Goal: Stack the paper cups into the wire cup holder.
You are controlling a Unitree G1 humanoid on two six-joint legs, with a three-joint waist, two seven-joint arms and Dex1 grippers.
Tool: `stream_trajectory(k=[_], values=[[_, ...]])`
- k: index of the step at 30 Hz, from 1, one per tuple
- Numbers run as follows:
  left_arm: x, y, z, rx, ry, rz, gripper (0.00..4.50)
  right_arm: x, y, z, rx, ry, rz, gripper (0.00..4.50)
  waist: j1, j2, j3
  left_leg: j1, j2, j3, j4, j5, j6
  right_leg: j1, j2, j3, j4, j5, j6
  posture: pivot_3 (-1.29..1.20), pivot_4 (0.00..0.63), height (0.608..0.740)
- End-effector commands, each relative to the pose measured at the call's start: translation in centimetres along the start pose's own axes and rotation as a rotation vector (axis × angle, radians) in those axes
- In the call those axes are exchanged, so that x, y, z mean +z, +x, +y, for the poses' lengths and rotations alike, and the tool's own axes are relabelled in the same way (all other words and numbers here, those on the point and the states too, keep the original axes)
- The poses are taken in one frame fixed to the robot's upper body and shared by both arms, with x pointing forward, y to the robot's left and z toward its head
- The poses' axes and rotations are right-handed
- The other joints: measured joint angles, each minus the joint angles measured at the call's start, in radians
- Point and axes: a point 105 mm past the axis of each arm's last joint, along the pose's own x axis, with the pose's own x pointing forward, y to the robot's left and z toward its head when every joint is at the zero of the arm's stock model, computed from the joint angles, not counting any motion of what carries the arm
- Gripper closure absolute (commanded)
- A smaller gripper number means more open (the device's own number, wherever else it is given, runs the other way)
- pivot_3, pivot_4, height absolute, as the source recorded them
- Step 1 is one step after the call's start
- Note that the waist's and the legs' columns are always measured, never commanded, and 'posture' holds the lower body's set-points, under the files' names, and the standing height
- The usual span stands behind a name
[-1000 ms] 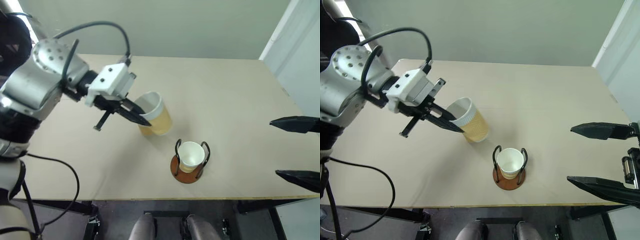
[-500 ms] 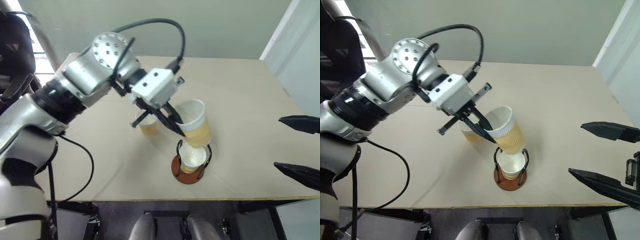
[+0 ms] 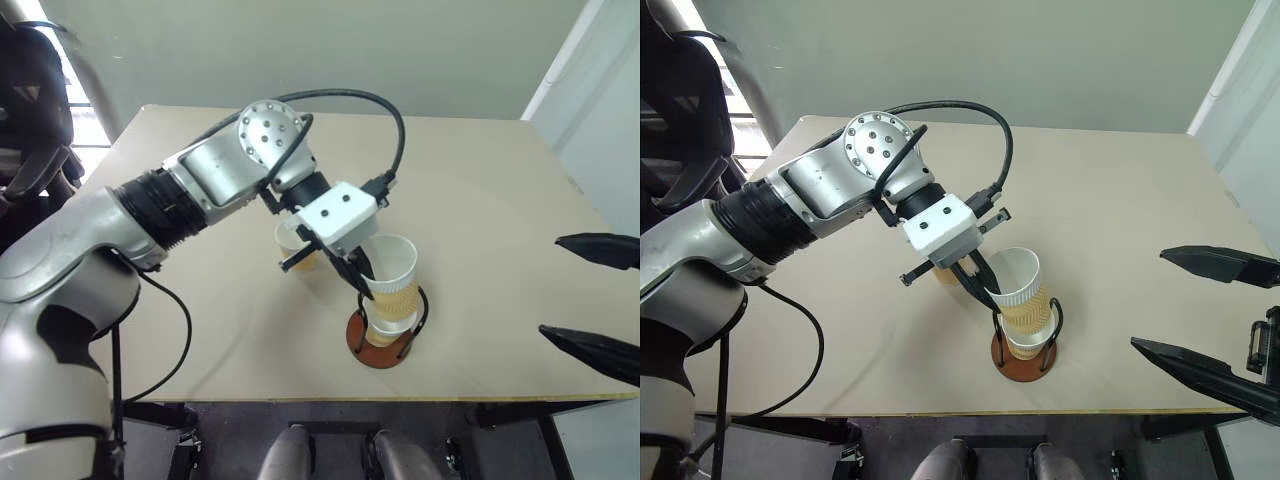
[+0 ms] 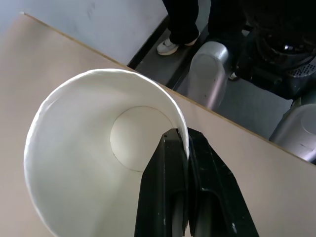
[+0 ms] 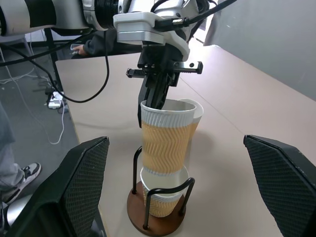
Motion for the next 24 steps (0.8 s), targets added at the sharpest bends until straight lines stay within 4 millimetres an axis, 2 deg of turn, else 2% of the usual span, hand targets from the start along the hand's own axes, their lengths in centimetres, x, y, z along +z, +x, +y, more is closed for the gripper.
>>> stream_trajectory(k=[1,11,17,20,24], values=[[-0.1,0.1,-0.2,-0.034,0.028,0.014,4.48,0.8,-0.3,-0.2,-0.025,-0.046,-0.016,0.0,0.0,0.0,0.0,0.0,0.0,0.0,0.0,0.0,0.0,0.0,0.0,0.0,0.0,0.0,0.0,0.0,0.15,0.74],[-1.3,1.0,0.1,-0.033,0.035,0.034,4.48,0.4,-0.1,-0.2,-0.024,-0.048,-0.006,0.0,0.002,0.0,0.0,0.0,0.0,0.0,0.001,0.0,0.0,0.0,0.0,0.0,0.0,0.001,0.001,0.0,0.15,0.74],[-1.3,1.3,0.2,-0.037,0.032,0.027,4.48,0.3,-0.2,-0.2,-0.033,-0.049,0.0,0.0,0.003,0.0,0.0,0.0,-0.001,0.0,0.001,0.0,0.0,0.0,0.0,0.0,0.0,0.002,0.002,0.0,0.15,0.74],[-1.4,1.2,0.5,-0.024,0.034,0.03,3.91,0.3,-0.2,-0.3,-0.037,-0.049,0.002,0.0,0.004,0.0,0.0,-0.001,-0.001,0.0,0.002,0.0,0.0,0.0,0.0,0.0,0.0,0.002,0.002,0.0,0.15,0.74],[-1.3,1.2,0.8,-0.012,0.039,0.028,2.51,0.3,-0.1,-0.3,-0.039,-0.052,0.004,0.0,0.004,0.001,0.0,-0.001,-0.001,0.0,0.003,0.0,0.001,0.0,0.0,0.001,0.0,0.002,0.003,0.0,0.15,0.74]])
